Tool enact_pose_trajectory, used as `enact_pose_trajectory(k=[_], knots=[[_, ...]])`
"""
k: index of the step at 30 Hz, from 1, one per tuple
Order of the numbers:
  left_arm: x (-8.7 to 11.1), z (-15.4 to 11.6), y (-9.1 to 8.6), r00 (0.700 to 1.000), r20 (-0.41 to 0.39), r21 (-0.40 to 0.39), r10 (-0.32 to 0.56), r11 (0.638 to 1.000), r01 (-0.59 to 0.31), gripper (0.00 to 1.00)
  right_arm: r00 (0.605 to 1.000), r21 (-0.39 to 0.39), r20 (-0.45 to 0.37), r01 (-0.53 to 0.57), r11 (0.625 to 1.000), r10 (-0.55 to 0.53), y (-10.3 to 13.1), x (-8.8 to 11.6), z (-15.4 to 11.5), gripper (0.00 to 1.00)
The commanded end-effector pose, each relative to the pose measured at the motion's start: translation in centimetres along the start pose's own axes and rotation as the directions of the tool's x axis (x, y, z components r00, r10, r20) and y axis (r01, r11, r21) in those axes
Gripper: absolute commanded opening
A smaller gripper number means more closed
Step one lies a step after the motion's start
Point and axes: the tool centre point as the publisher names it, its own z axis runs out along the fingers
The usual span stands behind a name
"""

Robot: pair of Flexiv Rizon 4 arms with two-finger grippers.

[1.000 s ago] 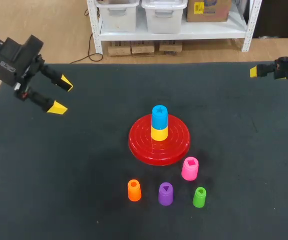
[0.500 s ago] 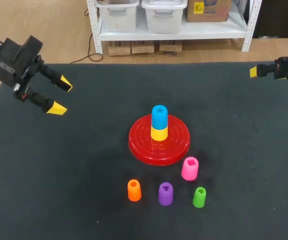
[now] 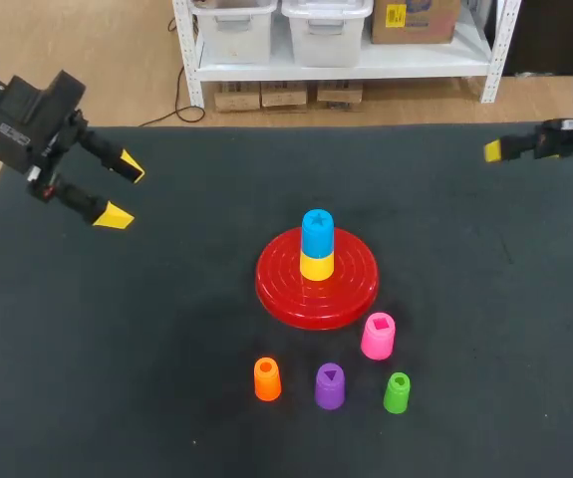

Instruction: Pick up and stack the cylinders on the red base in this order: pink,purple,orange,green

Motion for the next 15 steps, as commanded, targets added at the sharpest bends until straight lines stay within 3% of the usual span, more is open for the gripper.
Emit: enact_pose_trajectory(k=[1,7,15], knots=[[0.1,0.1,-0.1,1.0,0.002,-0.003,0.001,1.0,-0.001,1.0,0.991,-0.01,-0.066,0.117,0.993,-0.118,3.2,0.9,-1.1,1.0],[0.1,0.1,-0.1,1.0,0.002,-0.003,0.001,1.0,-0.001,1.0,0.944,0.005,-0.184,0.279,0.96,-0.273,8.6,4.5,-1.5,1.0],[0.1,0.1,-0.1,1.0,0.002,-0.003,0.001,1.0,-0.001,1.0,0.79,0.019,-0.37,0.533,0.846,-0.49,15.9,11.0,1.1,1.0]])
